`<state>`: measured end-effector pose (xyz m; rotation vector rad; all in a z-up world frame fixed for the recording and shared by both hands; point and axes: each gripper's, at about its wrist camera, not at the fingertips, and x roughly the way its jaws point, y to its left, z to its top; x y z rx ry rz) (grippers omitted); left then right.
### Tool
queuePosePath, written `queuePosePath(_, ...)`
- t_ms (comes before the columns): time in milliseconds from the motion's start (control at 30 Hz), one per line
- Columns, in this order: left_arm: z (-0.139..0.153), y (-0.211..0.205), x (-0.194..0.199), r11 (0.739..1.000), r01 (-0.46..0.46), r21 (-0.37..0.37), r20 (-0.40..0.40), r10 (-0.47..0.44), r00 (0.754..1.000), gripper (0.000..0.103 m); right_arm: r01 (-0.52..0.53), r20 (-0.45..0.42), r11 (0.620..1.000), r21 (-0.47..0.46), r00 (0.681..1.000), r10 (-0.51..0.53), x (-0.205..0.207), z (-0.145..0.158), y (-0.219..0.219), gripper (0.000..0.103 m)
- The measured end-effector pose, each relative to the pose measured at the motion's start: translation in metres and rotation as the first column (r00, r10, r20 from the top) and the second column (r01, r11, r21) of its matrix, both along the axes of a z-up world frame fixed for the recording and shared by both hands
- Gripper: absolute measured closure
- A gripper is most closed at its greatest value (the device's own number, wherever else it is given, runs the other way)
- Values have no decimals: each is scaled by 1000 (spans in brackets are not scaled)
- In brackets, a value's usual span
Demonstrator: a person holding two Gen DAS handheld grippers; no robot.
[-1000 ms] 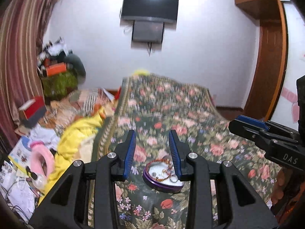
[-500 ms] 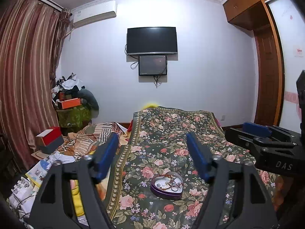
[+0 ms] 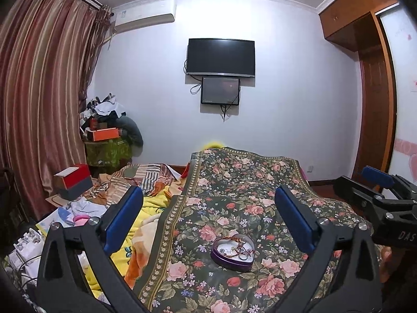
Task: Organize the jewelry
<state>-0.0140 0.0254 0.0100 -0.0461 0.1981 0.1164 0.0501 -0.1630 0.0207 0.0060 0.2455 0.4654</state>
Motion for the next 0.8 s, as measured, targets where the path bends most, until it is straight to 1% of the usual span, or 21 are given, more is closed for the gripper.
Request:
queuePosePath(267, -2, -3, 1, 1000, 0, 9, -8, 0, 1000, 2, -14, -4, 1000, -17, 1000, 14, -2, -3, 5, 0)
queuePosePath(800, -6, -3, 2, 1000, 5, 5, -16, -5, 1000, 1, -19, -31, 1000, 5, 999, 19, 1, -2, 2, 0)
